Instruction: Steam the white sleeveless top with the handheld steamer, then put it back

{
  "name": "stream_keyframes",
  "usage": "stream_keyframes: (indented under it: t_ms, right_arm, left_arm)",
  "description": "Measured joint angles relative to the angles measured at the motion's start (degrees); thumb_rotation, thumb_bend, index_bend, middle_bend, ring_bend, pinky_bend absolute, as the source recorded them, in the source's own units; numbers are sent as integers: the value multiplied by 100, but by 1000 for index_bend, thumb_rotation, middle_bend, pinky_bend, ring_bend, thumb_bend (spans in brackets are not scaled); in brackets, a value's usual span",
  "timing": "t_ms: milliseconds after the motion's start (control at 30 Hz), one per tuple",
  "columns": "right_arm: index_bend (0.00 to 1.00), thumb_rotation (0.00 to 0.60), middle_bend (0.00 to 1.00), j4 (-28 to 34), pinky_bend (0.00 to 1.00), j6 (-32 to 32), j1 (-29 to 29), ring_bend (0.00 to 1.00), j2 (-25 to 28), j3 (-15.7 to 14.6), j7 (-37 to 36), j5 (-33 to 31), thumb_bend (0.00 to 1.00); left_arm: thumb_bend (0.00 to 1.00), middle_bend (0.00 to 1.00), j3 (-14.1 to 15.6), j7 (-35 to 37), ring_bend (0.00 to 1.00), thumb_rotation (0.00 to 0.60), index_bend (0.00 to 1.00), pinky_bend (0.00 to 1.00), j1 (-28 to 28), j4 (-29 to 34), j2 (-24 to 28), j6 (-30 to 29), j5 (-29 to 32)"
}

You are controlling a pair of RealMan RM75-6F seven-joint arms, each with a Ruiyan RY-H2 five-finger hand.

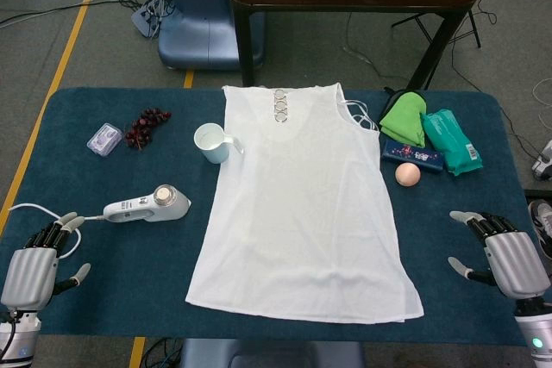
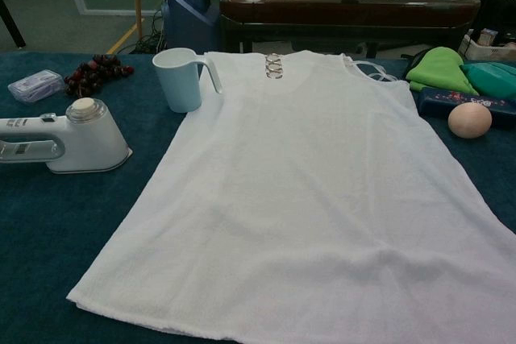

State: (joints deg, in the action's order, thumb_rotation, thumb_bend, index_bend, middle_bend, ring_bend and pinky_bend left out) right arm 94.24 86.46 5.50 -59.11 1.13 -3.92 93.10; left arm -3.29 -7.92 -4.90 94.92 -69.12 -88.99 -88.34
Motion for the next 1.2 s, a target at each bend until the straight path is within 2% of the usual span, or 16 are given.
stream_keyframes:
  t_ms: [500,767,1200]
  right_arm:
    - [253,600,325,4,303,190,49,268,99,210,65,13,174]
    - [252,600,325,229,303,188,183,268,328,415,340,-44,171]
    - [253,600,325,299,303,4,265,268,423,414,281,-129,172]
  left_arm:
    - [173,177,-46,80,194,600,179,269,-133,-64,0,192,36]
    - [173,177,-255,2,193,600,175,269,-579,-121,-33,814,253]
    - [172,176,-704,-520,181,600,150,269,-1549,-618,-529,1933,979]
